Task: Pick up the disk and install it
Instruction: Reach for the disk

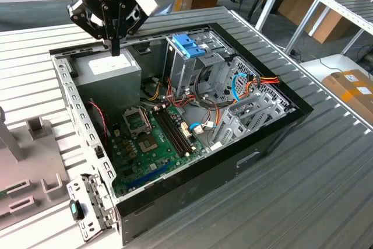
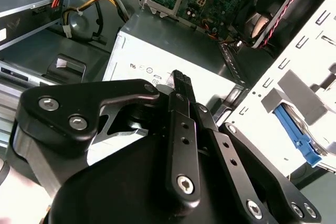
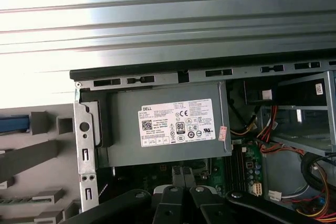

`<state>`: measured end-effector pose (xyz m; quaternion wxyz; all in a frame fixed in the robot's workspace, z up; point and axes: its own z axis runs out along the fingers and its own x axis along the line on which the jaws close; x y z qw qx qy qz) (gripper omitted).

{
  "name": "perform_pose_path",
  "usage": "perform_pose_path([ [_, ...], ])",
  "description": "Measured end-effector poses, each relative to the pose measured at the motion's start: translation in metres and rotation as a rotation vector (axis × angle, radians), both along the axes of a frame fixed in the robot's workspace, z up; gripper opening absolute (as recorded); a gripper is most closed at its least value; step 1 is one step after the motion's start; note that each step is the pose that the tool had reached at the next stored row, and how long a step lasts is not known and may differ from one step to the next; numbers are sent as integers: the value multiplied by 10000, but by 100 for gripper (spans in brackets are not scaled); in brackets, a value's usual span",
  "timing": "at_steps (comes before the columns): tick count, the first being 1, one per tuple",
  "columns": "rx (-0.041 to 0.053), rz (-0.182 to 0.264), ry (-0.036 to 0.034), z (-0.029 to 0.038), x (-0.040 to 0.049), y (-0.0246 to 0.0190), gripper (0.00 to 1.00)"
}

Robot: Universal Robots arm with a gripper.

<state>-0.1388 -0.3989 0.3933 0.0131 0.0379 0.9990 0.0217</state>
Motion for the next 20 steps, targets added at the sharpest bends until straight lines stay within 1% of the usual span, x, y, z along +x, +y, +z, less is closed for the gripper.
perform_pose_path([
  [20,0,-1,0,0,-95,0,10],
])
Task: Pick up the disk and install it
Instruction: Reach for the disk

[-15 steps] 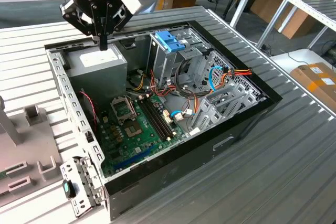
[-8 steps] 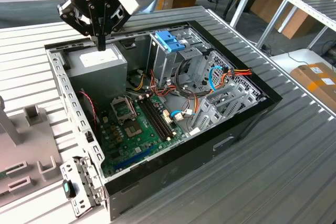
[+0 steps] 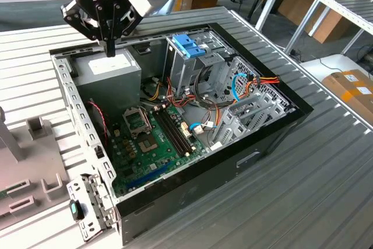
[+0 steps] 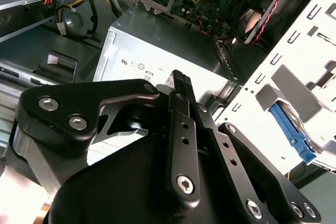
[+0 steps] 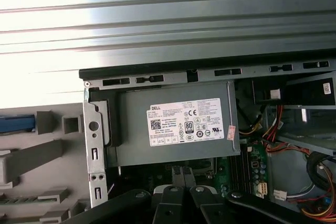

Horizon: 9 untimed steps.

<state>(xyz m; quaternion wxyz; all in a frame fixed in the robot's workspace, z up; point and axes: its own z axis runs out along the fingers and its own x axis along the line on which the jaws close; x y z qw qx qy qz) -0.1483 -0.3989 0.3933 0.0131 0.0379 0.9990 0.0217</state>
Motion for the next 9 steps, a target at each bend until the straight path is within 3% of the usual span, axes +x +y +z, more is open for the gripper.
perform_pose_path([
  [9,0,0,0,0,-37,0,10],
])
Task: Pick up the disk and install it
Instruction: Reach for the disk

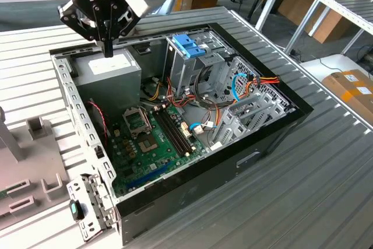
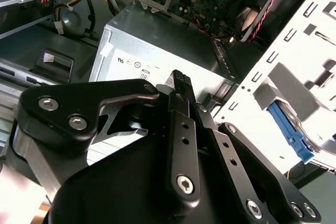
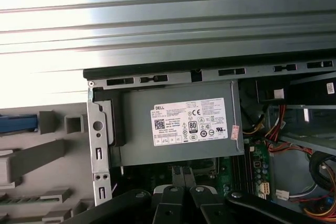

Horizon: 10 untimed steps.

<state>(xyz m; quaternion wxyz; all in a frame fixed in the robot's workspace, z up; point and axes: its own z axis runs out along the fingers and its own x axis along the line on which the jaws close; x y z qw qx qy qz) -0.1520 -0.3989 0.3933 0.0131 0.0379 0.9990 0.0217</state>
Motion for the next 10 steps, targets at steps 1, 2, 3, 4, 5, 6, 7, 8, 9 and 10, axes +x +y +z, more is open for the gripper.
perform_pose_path([
  [1,0,0,0,0,-5,0,10],
  [2,-1,0,0,0,-9,0,10],
  [3,0,0,0,0,-13,0,10],
  [4,0,0,0,0,-15,0,10],
  [5,0,0,0,0,-19,0,10],
  [6,0,0,0,0,-21,0,10],
  [7,0,0,0,0,-24,0,10],
  [8,0,0,0,0,-27,0,10],
  [9,0,-1,0,0,-34,0,10],
  [10,0,0,0,0,-39,0,10],
])
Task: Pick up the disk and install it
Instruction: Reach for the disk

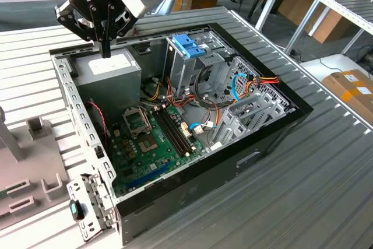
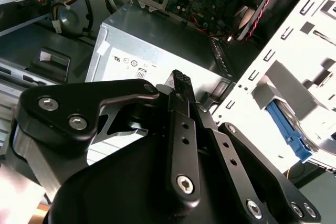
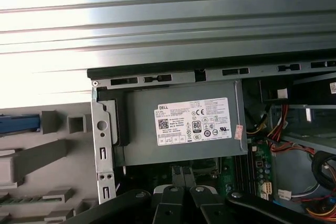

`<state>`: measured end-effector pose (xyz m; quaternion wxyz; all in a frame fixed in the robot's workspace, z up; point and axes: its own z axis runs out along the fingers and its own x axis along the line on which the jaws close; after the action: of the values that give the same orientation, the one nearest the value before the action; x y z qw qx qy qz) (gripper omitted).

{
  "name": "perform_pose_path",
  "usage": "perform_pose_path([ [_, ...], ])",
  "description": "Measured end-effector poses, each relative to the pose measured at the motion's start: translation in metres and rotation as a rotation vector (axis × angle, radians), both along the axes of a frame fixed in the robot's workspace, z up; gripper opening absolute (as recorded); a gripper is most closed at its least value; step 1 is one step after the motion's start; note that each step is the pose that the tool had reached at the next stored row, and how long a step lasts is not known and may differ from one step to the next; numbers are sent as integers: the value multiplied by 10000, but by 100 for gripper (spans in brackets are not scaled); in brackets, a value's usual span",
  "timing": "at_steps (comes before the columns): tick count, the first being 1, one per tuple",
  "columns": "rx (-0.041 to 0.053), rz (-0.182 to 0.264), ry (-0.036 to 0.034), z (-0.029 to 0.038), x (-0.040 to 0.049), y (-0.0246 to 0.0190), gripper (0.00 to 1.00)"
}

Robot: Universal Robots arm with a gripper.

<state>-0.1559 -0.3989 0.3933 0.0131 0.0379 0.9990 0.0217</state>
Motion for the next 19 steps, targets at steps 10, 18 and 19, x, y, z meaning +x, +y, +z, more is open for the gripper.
perform_pose_path([
  [10,1,0,-1,0,-59,0,10],
  [18,1,-1,0,-1,-120,0,10],
  [19,0,0,0,0,-127,0,10],
])
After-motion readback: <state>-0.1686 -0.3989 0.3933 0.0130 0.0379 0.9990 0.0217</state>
